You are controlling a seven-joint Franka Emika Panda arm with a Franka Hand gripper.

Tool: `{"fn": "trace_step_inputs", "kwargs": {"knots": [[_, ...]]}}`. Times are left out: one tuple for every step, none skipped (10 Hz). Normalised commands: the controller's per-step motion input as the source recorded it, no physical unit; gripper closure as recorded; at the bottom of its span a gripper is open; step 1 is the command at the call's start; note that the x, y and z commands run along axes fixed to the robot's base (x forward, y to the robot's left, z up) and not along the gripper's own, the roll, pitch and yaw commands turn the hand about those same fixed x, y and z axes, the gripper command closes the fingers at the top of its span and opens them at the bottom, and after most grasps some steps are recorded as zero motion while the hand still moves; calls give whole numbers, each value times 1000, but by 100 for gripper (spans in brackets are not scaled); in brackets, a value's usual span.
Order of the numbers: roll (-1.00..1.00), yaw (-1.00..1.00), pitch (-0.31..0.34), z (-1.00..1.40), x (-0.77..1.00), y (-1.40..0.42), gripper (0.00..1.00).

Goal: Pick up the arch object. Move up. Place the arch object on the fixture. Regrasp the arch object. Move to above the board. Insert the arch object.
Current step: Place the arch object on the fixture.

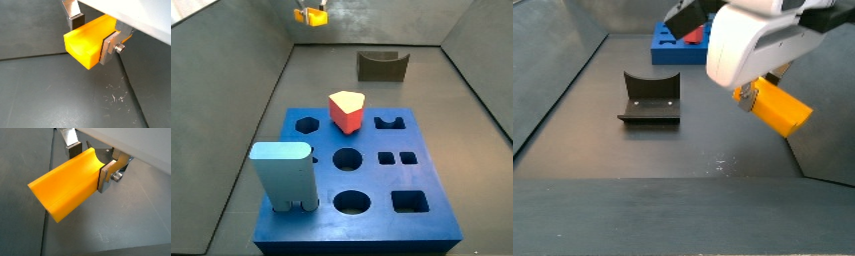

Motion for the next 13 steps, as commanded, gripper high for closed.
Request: {"fn": "trace_step_inputs", "kwargs": {"knots": [[128, 31, 132, 1000, -33, -5, 100], [119, 29, 129, 1000, -36, -6, 100], [112, 25, 121, 958, -35, 0, 100], [98, 25, 114, 834, -31, 3, 100], [106, 26, 117, 736, -26, 6, 100], [114, 28, 124, 636, -18, 0, 100], [110, 32, 129, 534, -16, 1, 100], [107, 31, 130, 430, -14, 6, 100], [102, 33, 132, 289, -9, 4, 100], [99, 33, 131, 181, -7, 5, 100], [5, -1000, 2, -36, 1000, -655, 100], [6, -1000, 1, -58, 1000, -639, 100], [4, -1000, -3, -58, 1000, -565, 100]]}}
